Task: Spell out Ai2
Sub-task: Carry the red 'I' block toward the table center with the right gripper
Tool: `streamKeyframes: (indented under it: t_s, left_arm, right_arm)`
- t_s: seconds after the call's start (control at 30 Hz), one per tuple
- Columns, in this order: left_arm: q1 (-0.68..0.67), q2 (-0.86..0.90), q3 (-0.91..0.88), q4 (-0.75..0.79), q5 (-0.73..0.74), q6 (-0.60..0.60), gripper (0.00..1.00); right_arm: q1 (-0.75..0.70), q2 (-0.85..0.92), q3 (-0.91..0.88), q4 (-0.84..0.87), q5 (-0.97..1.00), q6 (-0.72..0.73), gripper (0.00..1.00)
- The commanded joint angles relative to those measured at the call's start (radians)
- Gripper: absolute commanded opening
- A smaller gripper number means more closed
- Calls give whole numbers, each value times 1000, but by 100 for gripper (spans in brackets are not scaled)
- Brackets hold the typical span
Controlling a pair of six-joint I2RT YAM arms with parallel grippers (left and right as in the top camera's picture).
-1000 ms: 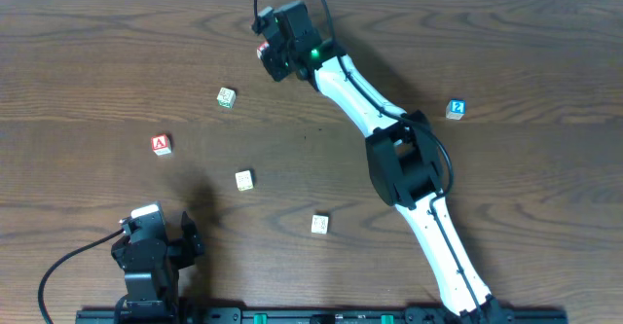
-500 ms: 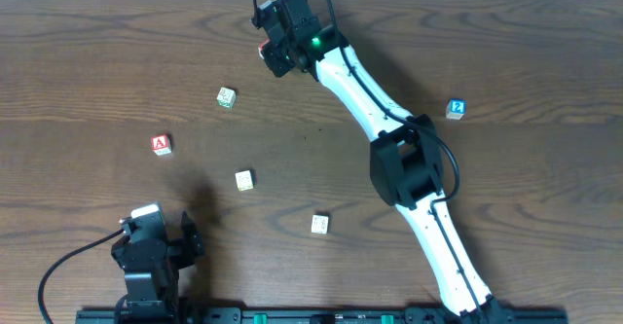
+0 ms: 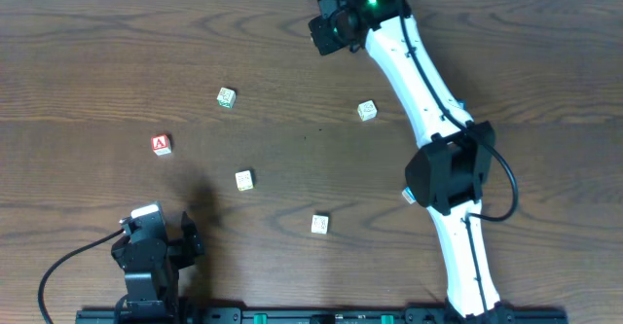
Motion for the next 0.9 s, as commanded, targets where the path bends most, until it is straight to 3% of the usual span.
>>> streamKeyframes:
  t_s: [0.0,0.23,0.57,0.73,0.87]
  left_arm:
    - [6,-6,-16,-18,-3,14,95]
    - [6,-6,-16,-18,-3,14,96]
    - [6,-6,-16,-18,-3,14,95]
    - [6,-6,-16,-18,-3,14,95]
    - [6,-6,-16,-18,-3,14,95]
  right_arm:
    - [6,-42,13,-8,26,13,1]
    - [2,-146,-85,-32,31,13,1]
    - [9,-468,-616,150,105,50,1]
    - [82,-517,-865,286,201,306,1]
    - [161,-517,-1030,466,216,382,1]
